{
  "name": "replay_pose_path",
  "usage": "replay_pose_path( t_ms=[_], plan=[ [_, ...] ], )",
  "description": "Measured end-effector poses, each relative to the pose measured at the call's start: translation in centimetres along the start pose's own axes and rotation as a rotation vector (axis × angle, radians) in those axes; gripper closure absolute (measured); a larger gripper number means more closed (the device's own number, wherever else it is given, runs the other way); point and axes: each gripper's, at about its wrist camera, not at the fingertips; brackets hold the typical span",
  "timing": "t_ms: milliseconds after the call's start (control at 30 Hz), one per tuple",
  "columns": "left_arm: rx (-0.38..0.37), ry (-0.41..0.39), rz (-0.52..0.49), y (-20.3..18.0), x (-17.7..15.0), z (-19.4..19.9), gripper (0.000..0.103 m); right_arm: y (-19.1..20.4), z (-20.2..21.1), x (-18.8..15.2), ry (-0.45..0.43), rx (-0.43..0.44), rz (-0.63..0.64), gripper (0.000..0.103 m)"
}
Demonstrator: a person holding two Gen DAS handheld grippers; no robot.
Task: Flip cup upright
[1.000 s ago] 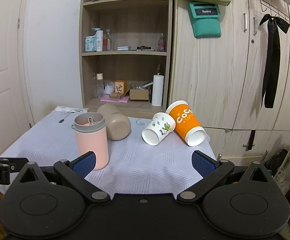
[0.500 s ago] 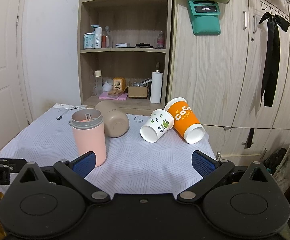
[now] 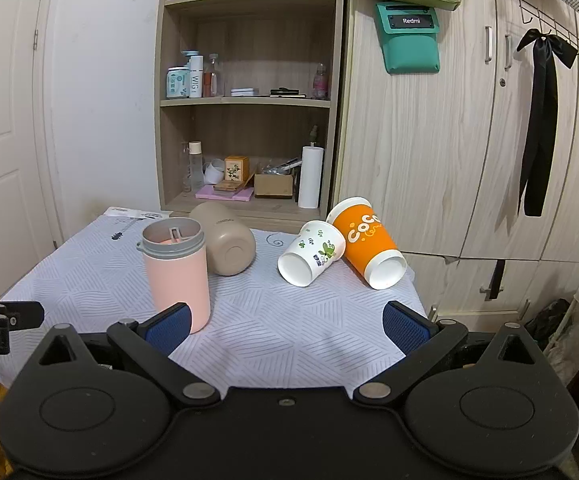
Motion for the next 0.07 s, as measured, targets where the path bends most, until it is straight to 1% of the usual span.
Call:
replay_pose_path(
  t_ms=[67],
  plan=[
    [-0.002,-0.004,-0.003,-0.02,0.03,0.09,0.000,0.01,0.00,0.00,0.000,0.000,0.000,0.000]
  ],
)
Point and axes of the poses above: each gripper's, at about its wrist camera, not at the fingertips, and z roughly against the way its jaws point, y to its left, x to its top, and after that the axes turned 6 degrees about -x, right-handed
